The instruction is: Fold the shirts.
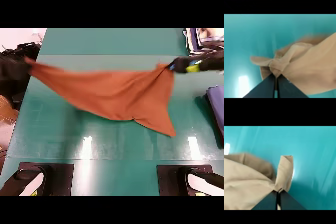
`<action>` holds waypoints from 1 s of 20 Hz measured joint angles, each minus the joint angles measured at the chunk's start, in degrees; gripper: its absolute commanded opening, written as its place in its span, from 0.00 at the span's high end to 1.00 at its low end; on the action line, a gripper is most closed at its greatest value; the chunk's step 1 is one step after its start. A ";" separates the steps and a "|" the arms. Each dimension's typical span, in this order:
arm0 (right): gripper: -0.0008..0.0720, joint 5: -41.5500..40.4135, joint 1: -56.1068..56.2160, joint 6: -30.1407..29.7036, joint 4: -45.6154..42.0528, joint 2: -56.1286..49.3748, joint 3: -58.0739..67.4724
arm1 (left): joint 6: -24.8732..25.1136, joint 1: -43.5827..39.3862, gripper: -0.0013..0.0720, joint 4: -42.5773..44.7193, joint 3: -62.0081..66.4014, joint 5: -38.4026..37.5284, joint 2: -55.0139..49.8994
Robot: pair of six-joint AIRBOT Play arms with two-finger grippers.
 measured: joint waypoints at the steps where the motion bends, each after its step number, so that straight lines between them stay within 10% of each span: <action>1: 0.96 0.70 -1.20 -0.02 0.02 3.04 2.29 | -0.07 0.00 0.95 0.11 4.61 -0.52 0.07; 10: 0.96 4.31 -14.47 0.37 0.17 22.14 19.80 | -0.39 -0.04 0.95 -0.74 37.75 -0.15 0.26; 20: 0.96 18.43 -23.10 5.73 -0.24 13.09 23.47 | 0.02 -0.07 0.95 0.20 30.75 0.28 -11.56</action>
